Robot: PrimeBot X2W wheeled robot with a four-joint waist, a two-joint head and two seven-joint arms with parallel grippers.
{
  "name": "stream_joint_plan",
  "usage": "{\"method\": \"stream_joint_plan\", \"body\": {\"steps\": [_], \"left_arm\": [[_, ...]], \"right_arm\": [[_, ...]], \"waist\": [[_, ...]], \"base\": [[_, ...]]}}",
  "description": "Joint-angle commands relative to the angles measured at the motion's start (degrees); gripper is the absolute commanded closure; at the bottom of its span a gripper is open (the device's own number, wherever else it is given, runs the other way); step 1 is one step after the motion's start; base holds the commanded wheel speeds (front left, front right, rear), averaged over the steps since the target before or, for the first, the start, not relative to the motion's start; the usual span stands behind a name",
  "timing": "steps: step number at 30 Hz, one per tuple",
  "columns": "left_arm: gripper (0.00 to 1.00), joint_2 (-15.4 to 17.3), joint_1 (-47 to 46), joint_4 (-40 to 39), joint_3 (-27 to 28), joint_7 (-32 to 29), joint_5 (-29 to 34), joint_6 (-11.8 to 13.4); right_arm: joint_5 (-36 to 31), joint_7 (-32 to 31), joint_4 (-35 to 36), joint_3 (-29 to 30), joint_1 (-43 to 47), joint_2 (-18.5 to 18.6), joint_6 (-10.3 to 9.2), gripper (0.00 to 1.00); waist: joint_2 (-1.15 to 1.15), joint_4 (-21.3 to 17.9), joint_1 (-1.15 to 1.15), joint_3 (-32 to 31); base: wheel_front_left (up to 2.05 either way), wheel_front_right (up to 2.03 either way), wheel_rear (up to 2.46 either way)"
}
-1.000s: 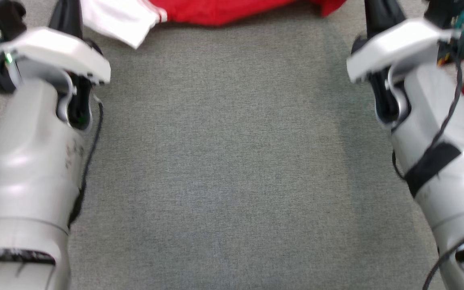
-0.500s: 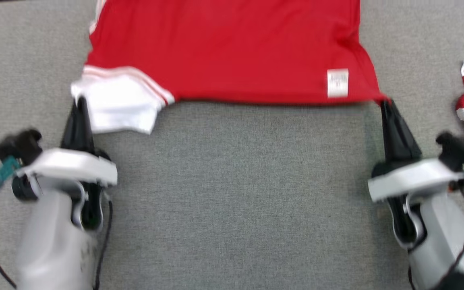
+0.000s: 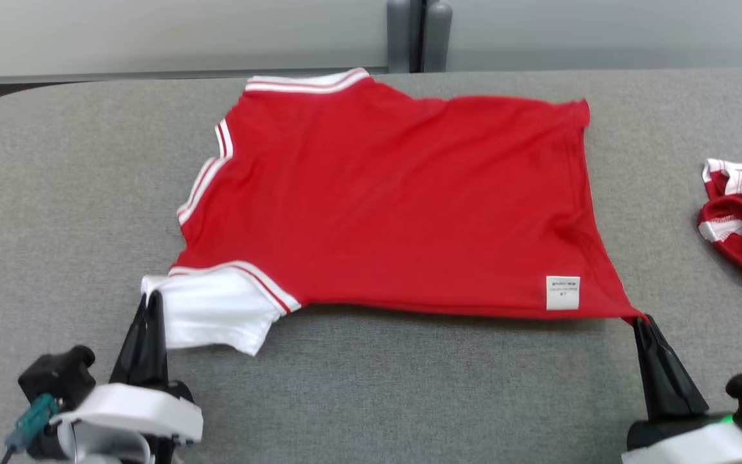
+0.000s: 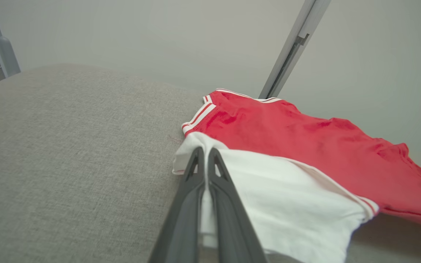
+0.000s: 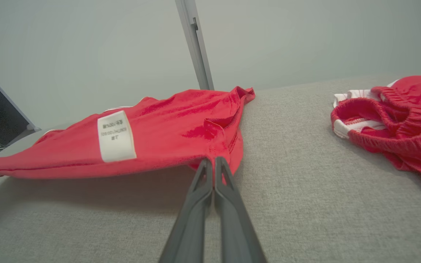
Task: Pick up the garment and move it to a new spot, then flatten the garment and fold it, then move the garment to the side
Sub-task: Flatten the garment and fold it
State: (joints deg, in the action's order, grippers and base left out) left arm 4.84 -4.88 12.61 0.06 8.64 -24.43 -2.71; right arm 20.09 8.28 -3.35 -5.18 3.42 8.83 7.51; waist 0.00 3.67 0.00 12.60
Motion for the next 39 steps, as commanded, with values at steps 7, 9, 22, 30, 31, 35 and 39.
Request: {"method": "stream_joint_plan", "body": {"steps": [7, 9, 22, 30, 31, 35, 39], "left_arm": [[1.0, -0.48, 12.34, -18.61, -1.29, -7.96, 0.44, 6.04], [1.0, -0.45, 13.22, -20.31, -1.42, -8.75, 0.57, 6.49], [1.0, 0.33, 8.59, -23.22, -1.29, -14.84, -1.41, 8.61], [1.0, 2.78, -5.11, -11.4, -0.65, -17.13, -5.39, 4.57], [1.0, 3.25, -6.87, -9.75, -0.59, -16.97, -5.2, 4.12], [1.0, 4.14, -11.14, -4.1, -1.03, -17.32, -5.74, 2.64], [0.0, 4.82, -12.32, -2.18, -1.25, -13.67, -4.4, 1.69]], "right_arm": [[-1.26, -5.94, 9.63, 2.25, 8.84, -1.6, -0.03, 1.0], [-1.28, -6.43, 10.27, 2.45, 9.45, -1.75, -0.03, 1.0], [-0.74, -9.26, 10.26, 3.54, 6.77, -3.44, -0.03, 1.0], [-0.69, -10.16, 5.21, 0.99, -4.72, -1.84, -0.03, 1.0], [-0.47, -9.81, 4.15, 0.76, -6.0, -1.75, -0.03, 1.0], [0.02, -7.96, 0.48, -0.29, -10.35, -1.48, -0.03, 0.89], [-0.58, -4.96, -1.0, -1.07, -12.91, -1.48, -0.03, 0.0]], "waist": [[0.0, 0.67, 0.0, -2.62], [0.0, 0.65, 0.0, -2.59], [0.0, -2.13, 0.0, 2.09], [0.0, -4.59, 0.0, 9.88], [0.0, -4.71, 0.0, 10.27], [0.0, -5.21, 0.0, 11.43], [0.0, -5.6, 0.0, 11.68]], "base": [[0.0, 0.0, 0.0], [0.0, 0.0, 0.0], [0.0, 0.0, 0.0], [0.0, 0.0, 0.0], [0.0, 0.0, 0.0], [0.0, 0.0, 0.0], [0.0, 0.0, 0.0]]}}
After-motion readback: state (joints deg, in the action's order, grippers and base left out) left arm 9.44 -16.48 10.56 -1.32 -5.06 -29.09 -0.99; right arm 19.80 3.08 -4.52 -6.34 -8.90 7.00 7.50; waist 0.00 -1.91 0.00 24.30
